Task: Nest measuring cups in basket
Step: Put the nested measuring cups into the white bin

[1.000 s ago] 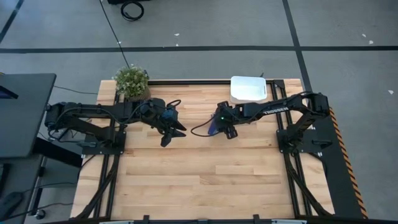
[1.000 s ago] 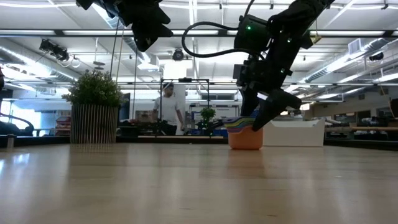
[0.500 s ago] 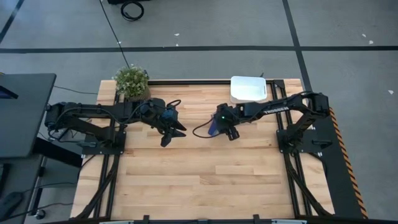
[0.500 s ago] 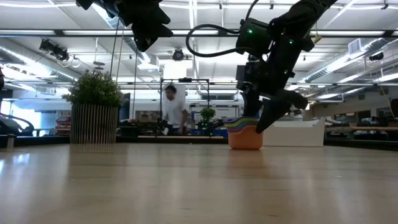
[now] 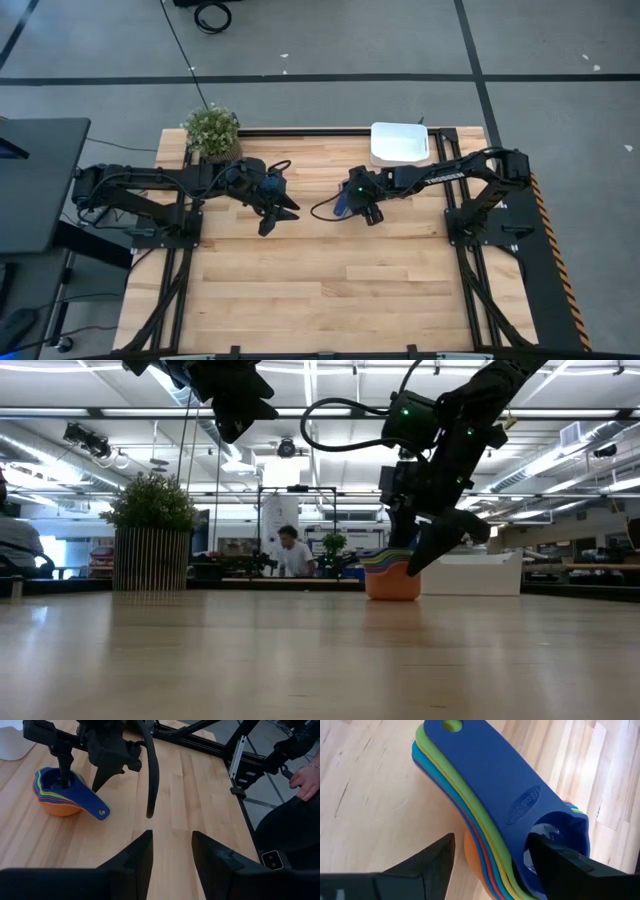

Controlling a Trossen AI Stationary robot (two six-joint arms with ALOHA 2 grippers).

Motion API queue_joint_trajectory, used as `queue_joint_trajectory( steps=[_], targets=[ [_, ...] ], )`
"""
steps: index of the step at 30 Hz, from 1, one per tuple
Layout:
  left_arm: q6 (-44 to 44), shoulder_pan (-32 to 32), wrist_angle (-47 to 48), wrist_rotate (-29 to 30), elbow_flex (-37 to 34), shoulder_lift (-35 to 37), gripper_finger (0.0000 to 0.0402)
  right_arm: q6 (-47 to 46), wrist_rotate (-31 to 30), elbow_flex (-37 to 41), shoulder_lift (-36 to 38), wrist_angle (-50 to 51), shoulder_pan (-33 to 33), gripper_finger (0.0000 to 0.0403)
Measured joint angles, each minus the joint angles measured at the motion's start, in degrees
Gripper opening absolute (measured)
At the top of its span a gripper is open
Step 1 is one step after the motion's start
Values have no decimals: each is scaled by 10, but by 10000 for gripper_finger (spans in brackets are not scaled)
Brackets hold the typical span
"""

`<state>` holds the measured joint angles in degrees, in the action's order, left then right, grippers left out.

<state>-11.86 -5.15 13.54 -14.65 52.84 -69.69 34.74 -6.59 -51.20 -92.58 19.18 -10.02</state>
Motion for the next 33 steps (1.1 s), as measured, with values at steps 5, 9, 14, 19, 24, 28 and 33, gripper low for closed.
queue_joint_trajectory(
  steps=[5,9,14,19,24,28,33],
  targets=[
    [0,0,0,0,0,0,142,0,0,0,0,0,0,251],
    [0,0,0,0,0,0,142,0,0,0,0,-1,0,239],
    [0,0,0,0,0,0,142,0,0,0,-1,-2,0,220],
    [0,0,0,0,0,0,142,0,0,0,-1,-2,0,194],
    [0,0,0,0,0,0,142,0,1,0,-1,0,0,169],
    [0,0,0,0,0,0,142,0,3,0,-1,1,0,155],
    [0,0,0,0,0,0,142,0,3,1,-1,1,0,141]
  ],
)
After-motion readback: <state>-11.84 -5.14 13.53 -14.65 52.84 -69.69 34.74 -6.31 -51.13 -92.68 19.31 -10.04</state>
